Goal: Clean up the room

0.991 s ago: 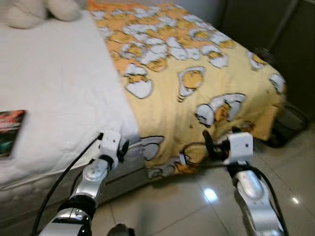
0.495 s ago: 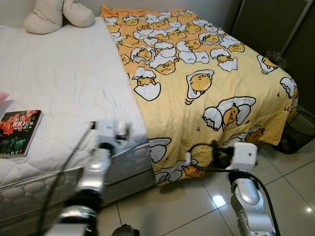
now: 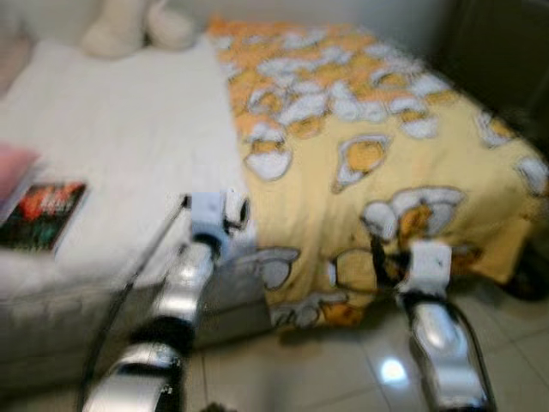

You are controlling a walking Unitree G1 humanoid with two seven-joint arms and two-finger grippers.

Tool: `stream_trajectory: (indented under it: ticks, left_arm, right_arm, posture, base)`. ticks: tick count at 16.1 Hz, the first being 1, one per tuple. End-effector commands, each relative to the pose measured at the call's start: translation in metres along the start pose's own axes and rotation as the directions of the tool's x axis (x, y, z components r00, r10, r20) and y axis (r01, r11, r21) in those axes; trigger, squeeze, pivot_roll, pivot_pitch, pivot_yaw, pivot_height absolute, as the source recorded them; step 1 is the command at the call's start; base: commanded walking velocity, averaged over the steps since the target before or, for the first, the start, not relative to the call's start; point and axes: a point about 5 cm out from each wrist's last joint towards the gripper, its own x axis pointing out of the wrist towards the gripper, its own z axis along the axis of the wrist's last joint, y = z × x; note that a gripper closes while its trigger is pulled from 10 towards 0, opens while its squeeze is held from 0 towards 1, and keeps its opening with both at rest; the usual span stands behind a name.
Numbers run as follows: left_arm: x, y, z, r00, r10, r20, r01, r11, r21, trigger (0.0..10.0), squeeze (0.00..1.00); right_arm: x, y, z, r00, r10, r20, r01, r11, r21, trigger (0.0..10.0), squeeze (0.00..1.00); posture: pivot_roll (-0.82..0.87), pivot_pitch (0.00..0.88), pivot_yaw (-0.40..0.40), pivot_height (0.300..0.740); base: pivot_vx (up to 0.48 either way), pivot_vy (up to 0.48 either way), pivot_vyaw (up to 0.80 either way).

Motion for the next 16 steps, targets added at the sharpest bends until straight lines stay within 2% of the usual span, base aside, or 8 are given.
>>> stream_trajectory:
  ticks: [1, 4, 7, 8, 11, 14, 15, 16]
  left_arm:
    - [0.003, -0.003, 0.005, 1.0, 0.001, 0.002, -0.001, 1.0, 0.0, 10.0, 0.0]
    - [-0.004, 0.006, -0.004, 1.0, 0.01, -0.015, -0.009, 0.998, 0.061, 10.0, 0.0]
    - [-0.005, 0.002, -0.005, 1.0, 0.005, -0.011, -0.004, 0.996, 0.087, 10.0, 0.0]
    - [-0.006, 0.0, -0.005, 1.0, 0.006, -0.011, -0.005, 0.997, 0.081, 10.0, 0.0]
    - [-0.008, 0.005, -0.008, 0.999, 0.039, -0.034, -0.04, 0.999, -0.012, 10.0, 0.0]
    - [-0.038, 0.021, -0.026, 0.999, 0.042, -0.03, -0.042, 0.999, -0.008, 10.0, 0.0]
    - [-0.047, 0.01, -0.03, 0.999, -0.025, -0.033, 0.024, 0.999, -0.02, 10.0, 0.0]
    - [-0.045, 0.003, -0.027, 0.999, -0.043, -0.025, 0.044, 0.999, 0.02, 10.0, 0.0]
  right_arm:
    - [-0.002, -0.007, -0.001, 1.0, -0.018, 0.005, 0.018, 1.0, -0.008, 10.0, 0.0]
    - [-0.006, -0.004, -0.009, 1.0, -0.013, -0.007, 0.013, 1.0, -0.001, 10.0, 0.0]
    - [-0.007, -0.003, -0.01, 1.0, 0.003, -0.015, -0.003, 1.0, -0.01, 10.0, 0.0]
    - [-0.006, -0.007, -0.01, 1.0, -0.004, -0.015, 0.004, 0.999, -0.044, 10.0, 0.0]
    - [0.0, -0.008, -0.007, 1.0, 0.0, 0.003, 0.001, 0.999, -0.04, 10.0, 0.0]
    - [-0.008, -0.01, 0.007, 0.994, 0.033, 0.103, -0.028, 0.998, -0.049, 10.0, 0.0]
    - [-0.012, -0.01, 0.002, 0.994, 0.066, 0.085, -0.06, 0.996, -0.067, 10.0, 0.0]
    - [-0.013, -0.01, -0.001, 0.995, 0.074, 0.069, -0.07, 0.996, -0.059, 10.0, 0.0]
  posture:
    - [-0.04, 0.0, 0.031, 0.732]
    - [-0.03, 0.0, 0.035, 0.732]
    - [-0.01, 0.0, 0.007, 0.736]
    - [0.02, 0.0, -0.003, 0.74]
    - [0.03, 0.0, 0.001, 0.74]
    - [0.04, 0.0, 0.003, 0.74]
    - [0.05, 0.0, 0.003, 0.74]
    - [0.05, 0.0, 0.006, 0.74]
  base:
    - [0.0, 0.0, 0.62]
    - [0.0, 0.0, 0.56]
    - [0.0, 0.0, 0.49]
    - [0.0, -0.48, 0.48]
    - [0.0, -0.32, 0.47]
    - [0.0, 0.0, 0.48]
    - [0.0, 0.0, 0.48]
    - [0.0, 0.0, 0.48]
